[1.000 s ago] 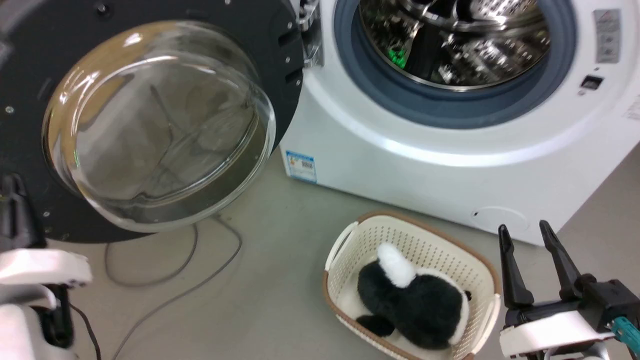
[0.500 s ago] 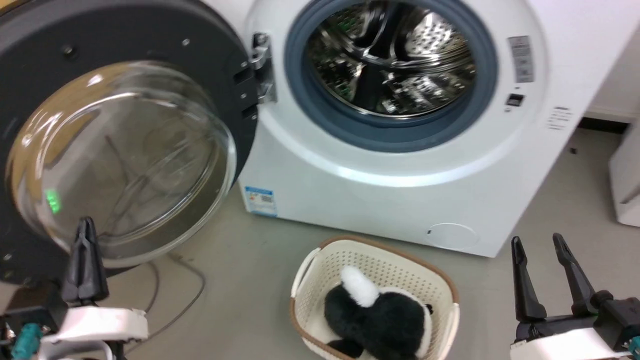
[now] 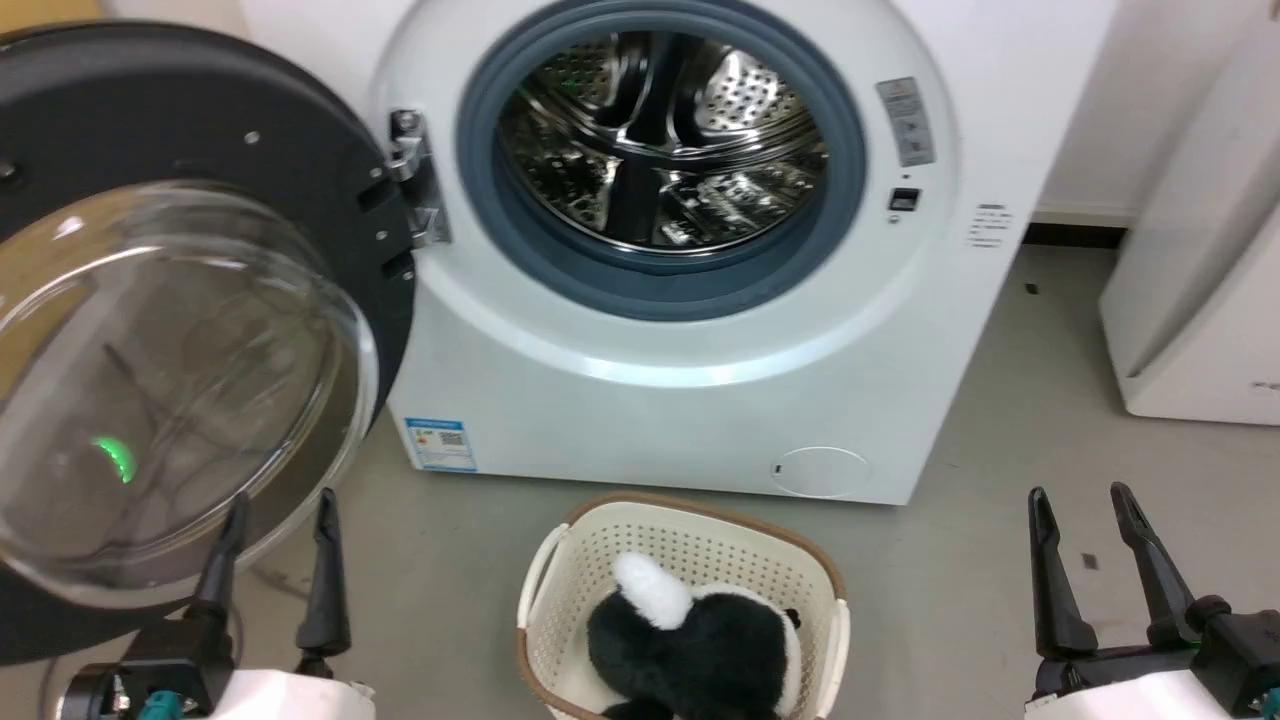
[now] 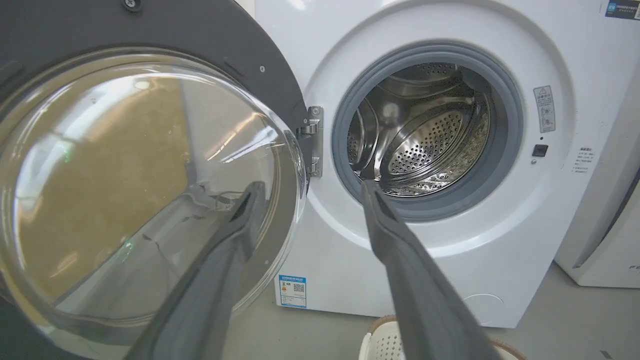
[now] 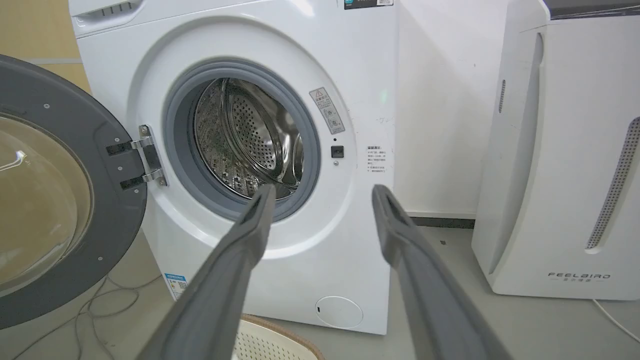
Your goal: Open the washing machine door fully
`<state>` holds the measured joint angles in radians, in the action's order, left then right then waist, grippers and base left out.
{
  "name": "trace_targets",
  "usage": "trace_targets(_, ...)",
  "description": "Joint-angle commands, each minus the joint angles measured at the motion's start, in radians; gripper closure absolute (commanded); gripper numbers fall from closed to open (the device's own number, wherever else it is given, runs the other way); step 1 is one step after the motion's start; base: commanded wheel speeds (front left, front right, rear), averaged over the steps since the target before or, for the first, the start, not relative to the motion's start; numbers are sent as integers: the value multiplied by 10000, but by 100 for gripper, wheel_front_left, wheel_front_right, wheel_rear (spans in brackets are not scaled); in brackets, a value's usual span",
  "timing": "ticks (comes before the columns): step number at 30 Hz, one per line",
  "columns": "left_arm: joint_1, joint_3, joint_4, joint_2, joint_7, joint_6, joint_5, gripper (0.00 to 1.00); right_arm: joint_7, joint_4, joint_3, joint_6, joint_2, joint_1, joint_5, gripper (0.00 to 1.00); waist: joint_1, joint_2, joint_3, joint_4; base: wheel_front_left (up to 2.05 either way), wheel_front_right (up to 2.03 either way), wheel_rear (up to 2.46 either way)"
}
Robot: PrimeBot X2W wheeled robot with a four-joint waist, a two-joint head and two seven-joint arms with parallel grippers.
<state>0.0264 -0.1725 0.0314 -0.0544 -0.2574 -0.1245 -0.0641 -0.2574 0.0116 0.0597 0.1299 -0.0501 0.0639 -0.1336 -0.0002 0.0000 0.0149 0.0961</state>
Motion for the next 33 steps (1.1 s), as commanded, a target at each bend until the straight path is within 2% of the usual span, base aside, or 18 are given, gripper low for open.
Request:
trace_targets(1,114,50,-52,3,-44,40,3,0,-44,46,3,8,-1,172,-54,0,2,0,25,-144,0,0,0)
trace_targets(15,588,761,182,37,-44,294,15,0,-44,-23,-217,8,-1,349,-176,0,2,0,-80,-1019,0,0,0)
trace_targets(16,439,743,163,46,10,273,8,100,6,-21,-198,0,0,238,-142,100,2,0,-62,-967,0,0,0)
trace_targets(33,356,853,109,57,287,377,77,100,279,-31,-231,1,0,144,13,100,2,0,-73,-973,0,0,0)
